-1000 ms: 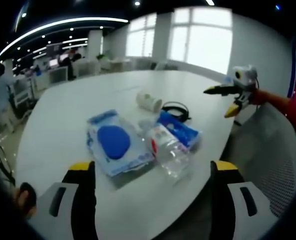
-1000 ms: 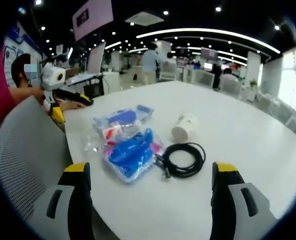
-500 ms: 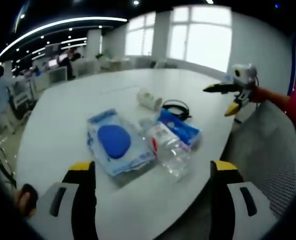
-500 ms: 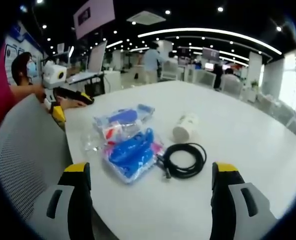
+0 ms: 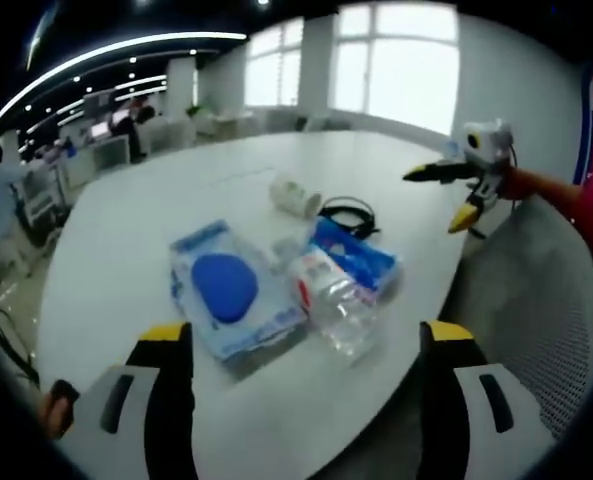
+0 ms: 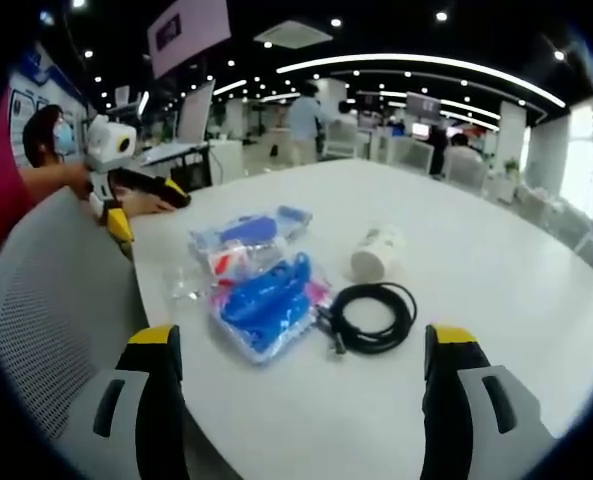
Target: Arrange the tabletop items into an orderly group along one side of the table until the central work area is clear of visible clutter.
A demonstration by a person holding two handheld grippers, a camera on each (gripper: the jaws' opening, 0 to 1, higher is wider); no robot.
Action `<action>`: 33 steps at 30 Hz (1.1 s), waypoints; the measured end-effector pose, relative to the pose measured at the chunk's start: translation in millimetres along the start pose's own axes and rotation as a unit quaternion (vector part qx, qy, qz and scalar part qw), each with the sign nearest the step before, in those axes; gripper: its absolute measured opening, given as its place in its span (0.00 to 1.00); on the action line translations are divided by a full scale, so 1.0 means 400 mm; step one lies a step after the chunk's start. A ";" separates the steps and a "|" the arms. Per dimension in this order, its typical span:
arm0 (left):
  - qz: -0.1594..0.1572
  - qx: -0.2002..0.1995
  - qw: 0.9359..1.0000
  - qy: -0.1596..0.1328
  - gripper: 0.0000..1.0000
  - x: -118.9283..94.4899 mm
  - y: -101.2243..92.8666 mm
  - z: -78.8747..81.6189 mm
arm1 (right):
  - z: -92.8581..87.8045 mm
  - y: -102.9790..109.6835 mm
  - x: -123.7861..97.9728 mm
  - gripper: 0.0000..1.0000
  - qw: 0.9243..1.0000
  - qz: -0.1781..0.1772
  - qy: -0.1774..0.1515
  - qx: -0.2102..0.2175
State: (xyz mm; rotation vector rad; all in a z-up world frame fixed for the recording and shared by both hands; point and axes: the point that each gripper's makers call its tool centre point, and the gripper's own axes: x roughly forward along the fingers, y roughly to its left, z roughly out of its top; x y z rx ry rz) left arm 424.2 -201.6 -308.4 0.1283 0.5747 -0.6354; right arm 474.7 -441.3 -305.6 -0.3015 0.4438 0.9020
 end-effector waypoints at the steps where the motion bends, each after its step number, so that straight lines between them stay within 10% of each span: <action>1: 0.000 0.003 1.000 0.007 0.90 0.002 -0.004 0.000 | 0.001 0.002 0.000 1.00 1.000 0.002 -0.001 0.000; 23: 0.027 -0.009 0.999 0.016 0.83 0.094 -0.067 0.120 | 0.022 0.026 0.003 1.00 1.000 0.016 -0.016 -0.010; 33: 0.060 -0.023 0.996 0.061 0.78 0.159 -0.070 0.095 | 0.036 0.052 0.008 1.00 0.999 0.033 -0.025 -0.032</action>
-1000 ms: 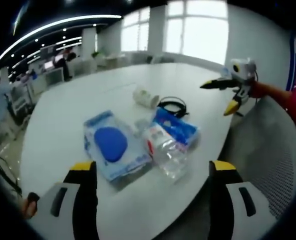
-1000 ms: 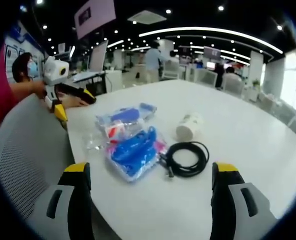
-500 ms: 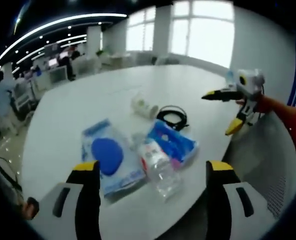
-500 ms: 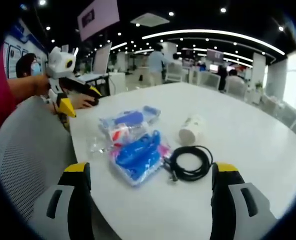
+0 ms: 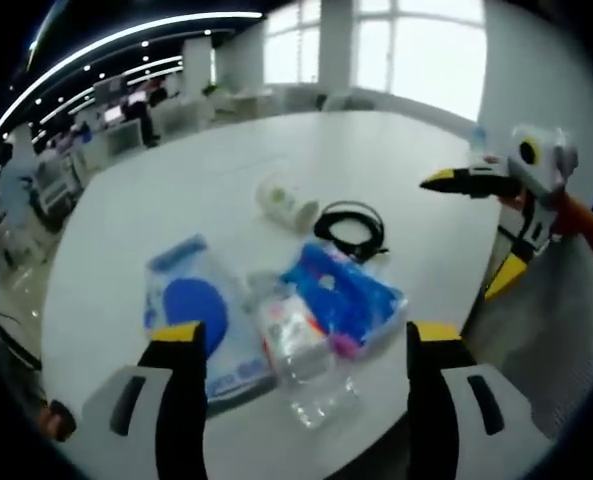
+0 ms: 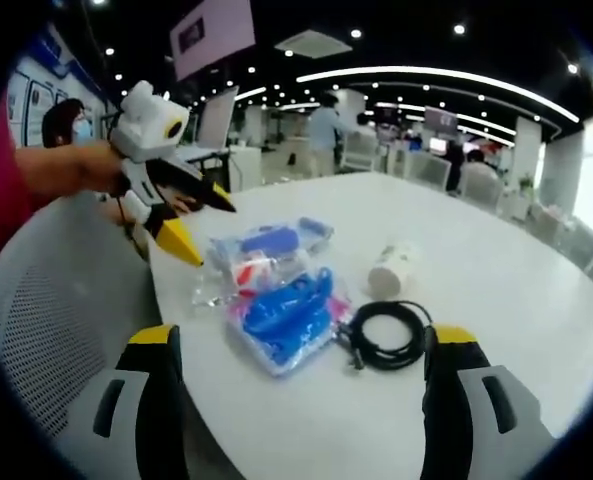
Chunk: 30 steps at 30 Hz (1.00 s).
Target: Arrange the tabletop items into an orderly group along one side of the table until the central work area is clear of visible clutter.
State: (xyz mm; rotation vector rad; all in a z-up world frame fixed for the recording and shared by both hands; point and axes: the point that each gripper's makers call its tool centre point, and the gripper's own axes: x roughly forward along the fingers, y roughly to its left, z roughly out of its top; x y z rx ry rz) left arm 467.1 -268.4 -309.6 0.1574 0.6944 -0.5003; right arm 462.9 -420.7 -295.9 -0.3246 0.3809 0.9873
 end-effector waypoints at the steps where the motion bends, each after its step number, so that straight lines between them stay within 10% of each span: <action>1: 0.001 -0.003 1.000 0.002 0.78 0.005 0.001 0.000 | 0.002 0.004 0.001 1.00 1.000 0.003 0.000 -0.002; 30: 0.064 -0.041 0.992 0.101 0.51 0.140 0.041 -0.063 | 0.024 0.026 0.023 1.00 0.999 0.034 -0.022 -0.001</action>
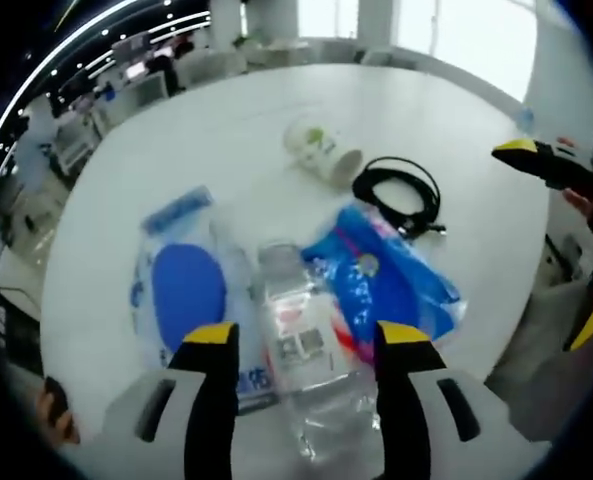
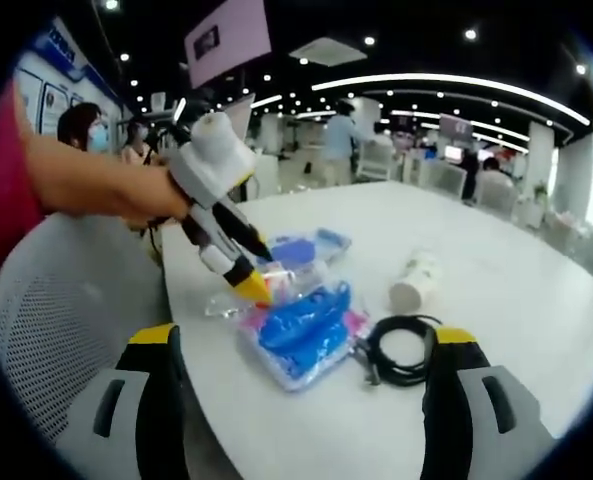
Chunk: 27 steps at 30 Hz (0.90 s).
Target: Arrange the tabletop items into an orderly group along one side of the table until the central work area is clear of visible clutter.
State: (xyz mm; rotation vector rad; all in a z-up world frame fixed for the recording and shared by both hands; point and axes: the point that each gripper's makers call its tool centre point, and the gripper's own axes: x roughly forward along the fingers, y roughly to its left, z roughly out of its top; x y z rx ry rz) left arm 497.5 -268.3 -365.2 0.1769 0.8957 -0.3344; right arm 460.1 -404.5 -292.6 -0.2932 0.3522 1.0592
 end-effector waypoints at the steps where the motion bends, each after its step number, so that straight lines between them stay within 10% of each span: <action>1: 0.001 0.002 1.000 0.001 0.51 0.001 0.000 -0.001 | -0.001 0.000 0.000 1.00 1.000 0.001 0.000 0.001; 27: 0.050 -0.013 0.998 0.030 0.41 0.043 0.008 -0.006 | 0.002 -0.005 -0.009 1.00 1.000 -0.004 -0.013 0.016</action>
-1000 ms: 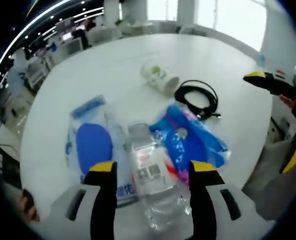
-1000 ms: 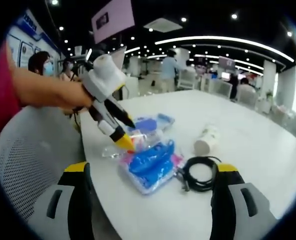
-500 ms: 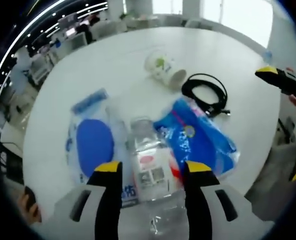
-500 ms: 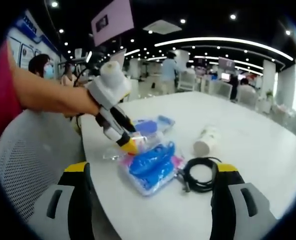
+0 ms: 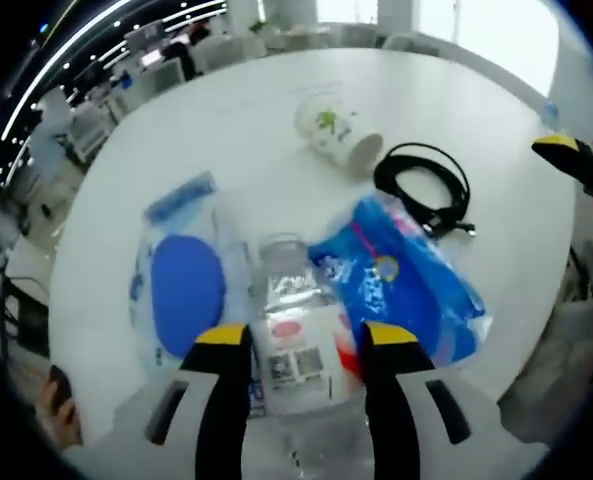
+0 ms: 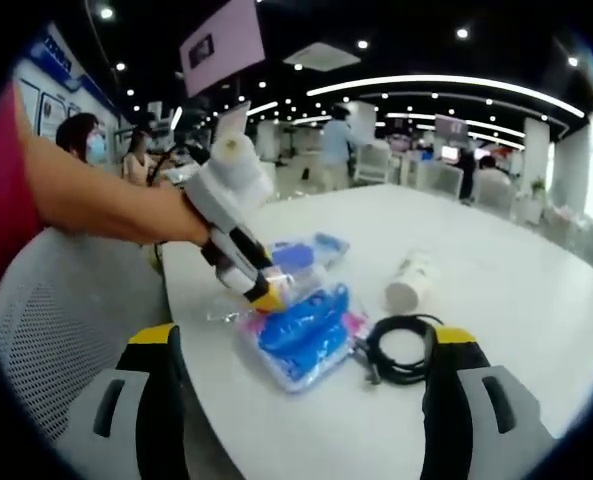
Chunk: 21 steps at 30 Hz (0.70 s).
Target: Arrange the tabletop items into an orderly group along one side of the table until the central work area is clear of visible clutter.
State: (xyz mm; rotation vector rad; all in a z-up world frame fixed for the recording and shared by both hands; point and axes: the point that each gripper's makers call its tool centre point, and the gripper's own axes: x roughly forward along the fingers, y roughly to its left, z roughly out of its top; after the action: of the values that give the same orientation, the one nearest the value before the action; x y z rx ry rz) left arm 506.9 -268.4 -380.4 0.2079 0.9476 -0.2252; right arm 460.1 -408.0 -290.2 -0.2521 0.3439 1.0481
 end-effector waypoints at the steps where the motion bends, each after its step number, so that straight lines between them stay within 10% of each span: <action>1: 0.001 0.001 1.000 -0.001 0.41 0.004 0.001 0.001 | -0.001 0.000 0.000 1.00 1.000 0.000 0.001 0.000; 21: -0.005 0.009 1.000 0.007 0.38 0.008 0.005 -0.005 | -0.004 0.002 0.002 0.99 1.000 0.002 0.007 -0.004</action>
State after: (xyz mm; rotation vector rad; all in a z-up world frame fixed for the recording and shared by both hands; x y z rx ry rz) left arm 507.6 -266.1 -384.1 0.2209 0.9607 -0.2423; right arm 459.4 -407.5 -292.2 -0.2668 0.3535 1.0516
